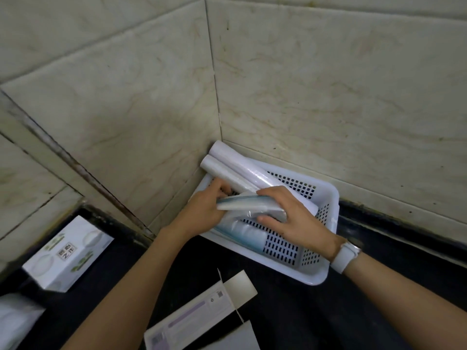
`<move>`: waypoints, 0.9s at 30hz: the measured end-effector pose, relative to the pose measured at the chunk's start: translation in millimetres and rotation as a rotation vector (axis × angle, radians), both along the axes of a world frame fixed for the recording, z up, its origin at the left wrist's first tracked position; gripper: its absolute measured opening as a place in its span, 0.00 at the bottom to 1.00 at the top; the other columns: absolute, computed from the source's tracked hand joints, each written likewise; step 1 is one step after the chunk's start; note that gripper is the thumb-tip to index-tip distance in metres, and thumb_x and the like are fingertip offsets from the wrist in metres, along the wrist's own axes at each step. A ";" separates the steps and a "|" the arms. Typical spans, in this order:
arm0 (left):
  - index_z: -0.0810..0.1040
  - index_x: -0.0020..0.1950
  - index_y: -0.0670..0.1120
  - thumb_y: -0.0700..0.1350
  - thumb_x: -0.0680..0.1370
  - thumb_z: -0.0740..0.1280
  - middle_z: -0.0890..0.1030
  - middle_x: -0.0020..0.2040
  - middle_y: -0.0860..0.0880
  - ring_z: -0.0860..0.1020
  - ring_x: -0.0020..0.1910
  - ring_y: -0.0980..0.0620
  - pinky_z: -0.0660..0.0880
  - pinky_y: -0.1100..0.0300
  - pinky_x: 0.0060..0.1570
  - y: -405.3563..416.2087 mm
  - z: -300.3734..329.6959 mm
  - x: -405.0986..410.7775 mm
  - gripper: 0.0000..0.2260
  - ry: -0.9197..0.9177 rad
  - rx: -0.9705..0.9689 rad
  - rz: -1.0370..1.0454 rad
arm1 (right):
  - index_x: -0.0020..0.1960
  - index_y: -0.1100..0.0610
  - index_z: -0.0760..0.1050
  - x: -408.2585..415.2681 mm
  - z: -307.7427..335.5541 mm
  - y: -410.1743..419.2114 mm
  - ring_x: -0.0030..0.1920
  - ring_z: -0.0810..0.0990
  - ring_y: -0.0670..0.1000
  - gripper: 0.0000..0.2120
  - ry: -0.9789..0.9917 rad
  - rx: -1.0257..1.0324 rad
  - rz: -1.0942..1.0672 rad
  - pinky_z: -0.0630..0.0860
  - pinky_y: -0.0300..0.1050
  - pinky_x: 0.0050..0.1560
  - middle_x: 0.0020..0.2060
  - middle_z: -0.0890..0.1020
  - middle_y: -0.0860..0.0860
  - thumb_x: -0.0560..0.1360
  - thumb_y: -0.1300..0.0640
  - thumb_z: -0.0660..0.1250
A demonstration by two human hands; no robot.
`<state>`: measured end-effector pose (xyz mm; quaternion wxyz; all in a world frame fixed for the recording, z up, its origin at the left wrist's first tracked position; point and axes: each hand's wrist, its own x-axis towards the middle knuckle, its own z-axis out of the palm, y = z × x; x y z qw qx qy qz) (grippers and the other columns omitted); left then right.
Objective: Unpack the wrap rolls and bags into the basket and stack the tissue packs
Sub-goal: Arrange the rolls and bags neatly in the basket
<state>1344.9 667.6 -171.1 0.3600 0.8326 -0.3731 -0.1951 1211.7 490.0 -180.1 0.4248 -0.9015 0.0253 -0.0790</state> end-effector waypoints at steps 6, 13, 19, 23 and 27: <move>0.76 0.49 0.50 0.40 0.72 0.70 0.77 0.44 0.57 0.75 0.41 0.63 0.70 0.78 0.34 12.5 0.8 -23.9 0.09 0.384 -0.221 0.228 | 0.40 0.45 0.73 -9.3 11.6 15.4 0.35 0.76 0.49 0.06 0.108 0.296 -0.183 0.75 0.38 0.37 0.36 0.79 0.47 0.76 0.51 0.61; 0.65 0.62 0.57 0.50 0.78 0.62 0.74 0.52 0.57 0.74 0.50 0.59 0.74 0.64 0.42 8.7 -10.2 -60.1 0.14 0.667 -0.411 0.527 | 0.57 0.59 0.72 -16.9 2.7 34.8 0.46 0.81 0.53 0.13 0.278 0.899 -0.397 0.80 0.43 0.39 0.50 0.81 0.56 0.77 0.52 0.60; 0.66 0.67 0.53 0.51 0.76 0.64 0.73 0.52 0.56 0.74 0.48 0.60 0.69 0.67 0.39 9.8 -9.9 -59.7 0.19 0.521 -0.380 0.656 | 0.50 0.61 0.78 -22.7 0.1 35.0 0.43 0.82 0.50 0.08 0.371 0.975 -0.352 0.81 0.41 0.44 0.44 0.84 0.53 0.76 0.58 0.63; 0.63 0.69 0.53 0.53 0.75 0.65 0.75 0.53 0.51 0.75 0.45 0.58 0.71 0.65 0.36 10.8 -7.6 -58.4 0.24 0.550 -0.369 0.630 | 0.43 0.59 0.77 -20.0 2.5 36.1 0.40 0.80 0.48 0.06 0.288 0.886 -0.465 0.76 0.39 0.44 0.37 0.83 0.50 0.76 0.59 0.63; 0.59 0.72 0.51 0.51 0.72 0.69 0.75 0.48 0.57 0.78 0.45 0.58 0.74 0.64 0.41 9.7 -3.6 -59.3 0.31 0.735 -0.444 0.610 | 0.40 0.61 0.75 -21.3 5.4 34.1 0.34 0.76 0.49 0.10 0.157 0.728 -0.549 0.74 0.42 0.42 0.32 0.79 0.50 0.77 0.58 0.61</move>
